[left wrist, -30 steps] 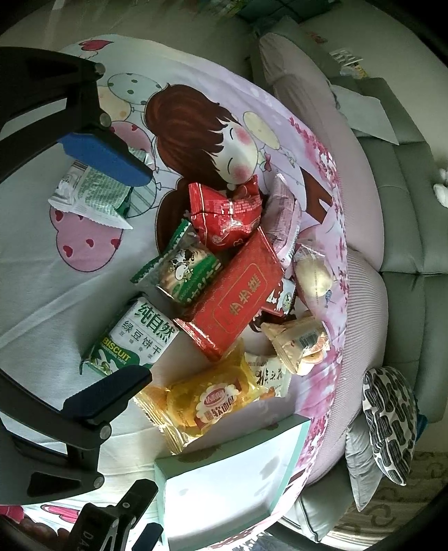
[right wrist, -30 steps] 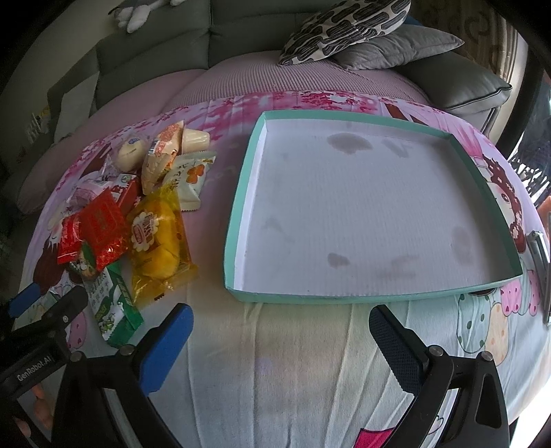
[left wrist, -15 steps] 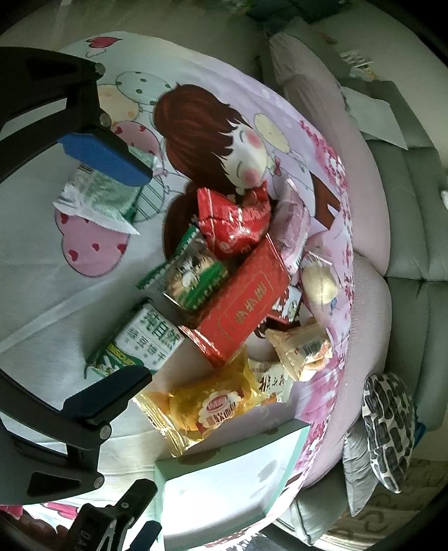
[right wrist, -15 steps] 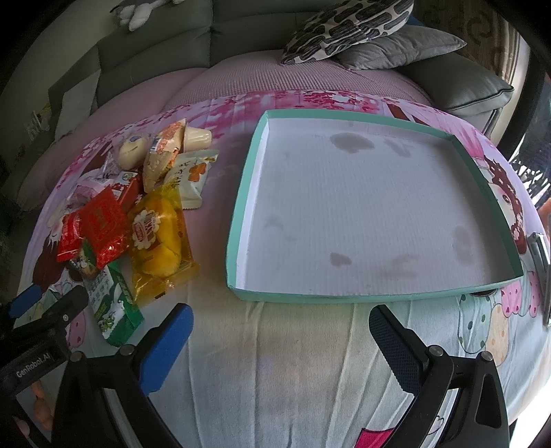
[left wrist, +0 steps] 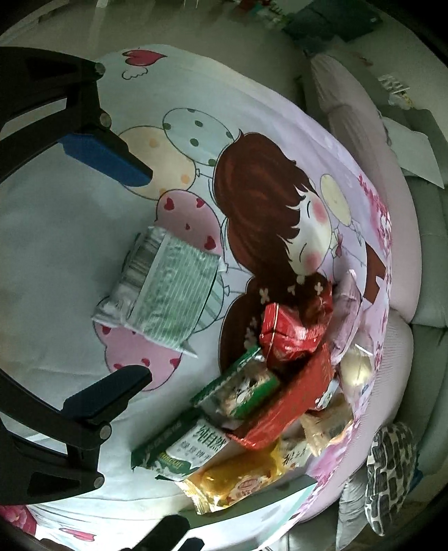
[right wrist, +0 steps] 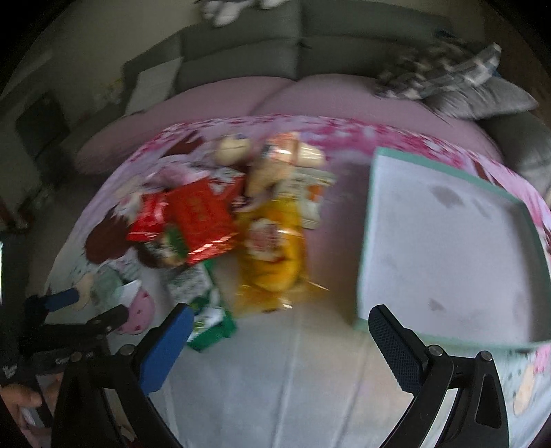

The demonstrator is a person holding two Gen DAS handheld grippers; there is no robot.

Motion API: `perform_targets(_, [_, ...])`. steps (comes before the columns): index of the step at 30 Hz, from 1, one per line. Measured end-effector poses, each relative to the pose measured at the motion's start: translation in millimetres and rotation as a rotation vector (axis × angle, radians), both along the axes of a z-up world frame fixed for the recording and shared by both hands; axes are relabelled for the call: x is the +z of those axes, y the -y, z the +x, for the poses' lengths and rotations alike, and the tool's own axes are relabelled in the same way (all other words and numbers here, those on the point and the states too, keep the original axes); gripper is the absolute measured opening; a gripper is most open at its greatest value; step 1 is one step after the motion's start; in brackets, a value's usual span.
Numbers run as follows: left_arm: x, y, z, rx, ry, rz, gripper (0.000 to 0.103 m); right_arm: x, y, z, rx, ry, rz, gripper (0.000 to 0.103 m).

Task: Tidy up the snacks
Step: 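Grasp the green-white biscuit pack with the left tool while the right tool grasps the green biscuit box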

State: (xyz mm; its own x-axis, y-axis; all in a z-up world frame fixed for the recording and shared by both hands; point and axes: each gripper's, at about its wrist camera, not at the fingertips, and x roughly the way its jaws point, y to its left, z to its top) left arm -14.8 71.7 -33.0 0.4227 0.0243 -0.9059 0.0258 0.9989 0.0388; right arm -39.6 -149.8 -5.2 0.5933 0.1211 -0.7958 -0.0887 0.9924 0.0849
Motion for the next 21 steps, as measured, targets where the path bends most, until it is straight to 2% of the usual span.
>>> perform_targets(7, [-9.9,-5.8,9.7,-0.013,-0.013,-0.033,0.102,-15.9,-34.1,9.8,0.156,-0.054,0.021,0.075])
perform_targets(9, [-13.1,-7.4,12.4,-0.021,-0.012,-0.036,0.098,-21.5,-39.2,10.5,0.179,-0.075,0.023,0.07])
perform_targets(11, [-15.7,-8.9,16.0,-0.029,-0.012,-0.043,0.093,-25.8,-42.7,13.4,0.19,-0.089,0.017,0.06])
perform_targets(13, [-17.8,-9.1,18.2,-0.038,-0.01,-0.049,0.093,-28.9,-42.8,15.5,0.197,-0.105,0.023,0.056])
perform_targets(16, [-20.8,-11.6,24.9,-0.058,0.001,-0.051,0.091,-32.8,-46.3,19.1,0.21,-0.118,0.028,0.054])
perform_targets(18, [-22.2,-11.5,27.7,-0.063,0.003,-0.06,0.083,-35.8,-51.3,23.0,0.224,-0.124,0.018,0.054])
perform_targets(21, [-20.7,-9.8,27.2,-0.068,0.007,-0.063,0.077,-40.6,-58.3,25.5,0.244,-0.136,-0.001,0.048])
